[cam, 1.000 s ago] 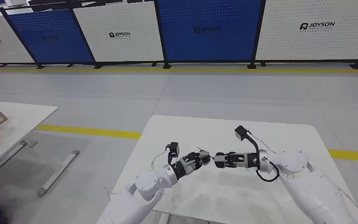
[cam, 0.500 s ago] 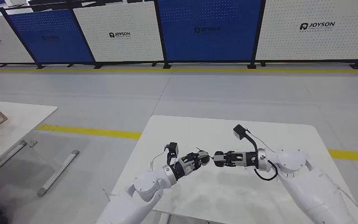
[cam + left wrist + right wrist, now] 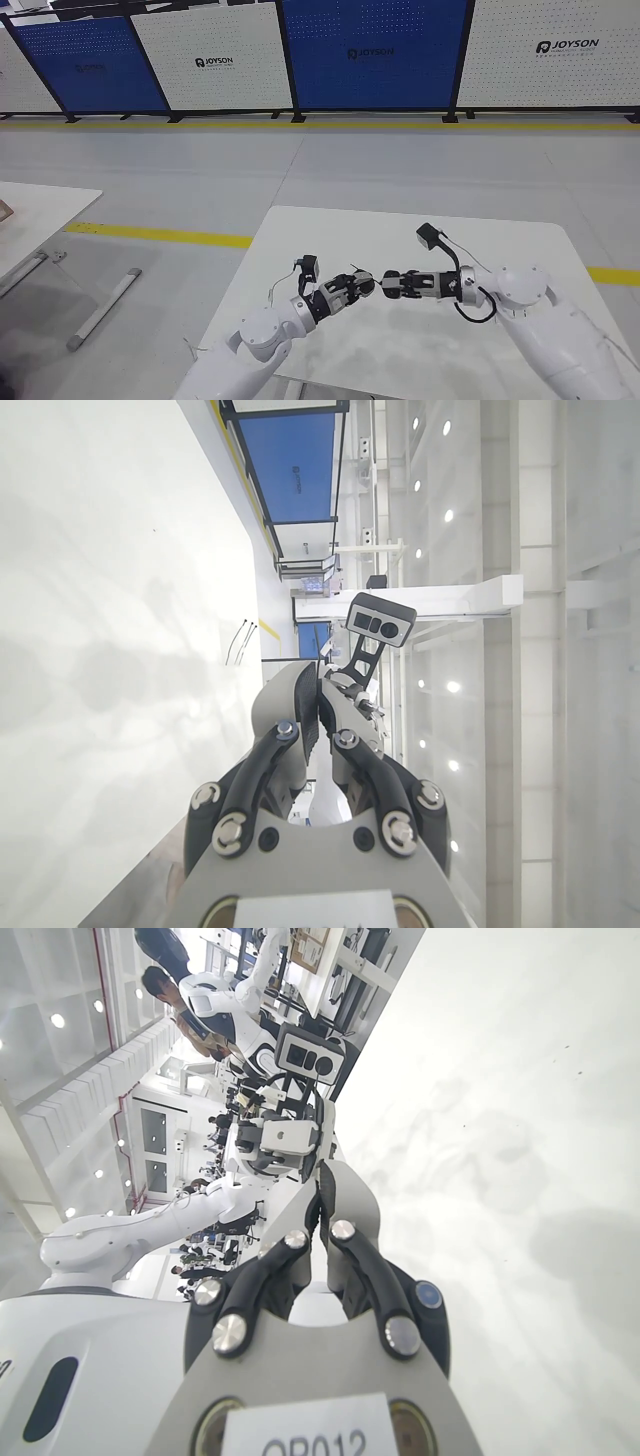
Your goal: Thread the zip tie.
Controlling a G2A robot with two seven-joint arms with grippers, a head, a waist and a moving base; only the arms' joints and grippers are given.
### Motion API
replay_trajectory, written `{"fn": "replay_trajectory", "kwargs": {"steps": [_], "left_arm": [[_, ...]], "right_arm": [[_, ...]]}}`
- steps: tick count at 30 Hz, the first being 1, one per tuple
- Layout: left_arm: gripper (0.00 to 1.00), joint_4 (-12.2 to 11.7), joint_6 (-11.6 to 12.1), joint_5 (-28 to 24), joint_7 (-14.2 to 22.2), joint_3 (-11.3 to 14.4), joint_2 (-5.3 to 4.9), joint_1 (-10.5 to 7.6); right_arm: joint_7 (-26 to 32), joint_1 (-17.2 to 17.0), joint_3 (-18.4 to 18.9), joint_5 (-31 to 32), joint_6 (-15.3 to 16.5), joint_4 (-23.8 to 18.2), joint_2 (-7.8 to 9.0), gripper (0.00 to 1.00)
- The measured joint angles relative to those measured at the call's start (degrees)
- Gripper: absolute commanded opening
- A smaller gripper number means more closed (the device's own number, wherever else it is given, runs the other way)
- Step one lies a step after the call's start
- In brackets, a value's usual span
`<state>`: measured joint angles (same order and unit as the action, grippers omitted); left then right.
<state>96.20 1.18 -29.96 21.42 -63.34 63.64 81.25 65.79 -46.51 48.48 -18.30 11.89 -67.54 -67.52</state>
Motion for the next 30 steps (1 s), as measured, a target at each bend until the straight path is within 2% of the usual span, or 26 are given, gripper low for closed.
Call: {"fn": "replay_trajectory", "kwargs": {"steps": [2,3,11,18,25,30], "left_arm": [[0.75,-0.03,0.10,0.18,-0.04,0.02,0.02,0.00],[0.99,-0.07,0.28,0.44,-0.15,0.05,0.04,0.00],[1.00,-0.15,2.93,4.70,-2.22,0.57,0.18,0.19],[1.00,-0.48,3.48,8.11,-1.13,0.56,0.02,0.02],[1.00,-0.47,3.32,7.56,-1.06,0.73,0.07,0.07],[1.00,-2.32,0.66,2.55,1.91,0.98,0.38,-1.66]], "right_arm": [[0.10,-0.12,0.16,0.00,0.14,0.01,0.02,0.00],[0.15,-0.20,0.24,0.05,0.21,0.00,0.03,0.00],[1.20,-0.35,1.04,0.90,0.22,-0.24,0.25,0.00],[2.87,-0.45,2.11,2.40,-1.47,-1.31,0.77,0.00],[2.95,-0.51,2.19,2.46,-1.49,-1.51,0.80,0.00],[2.70,-2.26,2.95,2.54,1.01,-3.91,1.13,0.00]]}}
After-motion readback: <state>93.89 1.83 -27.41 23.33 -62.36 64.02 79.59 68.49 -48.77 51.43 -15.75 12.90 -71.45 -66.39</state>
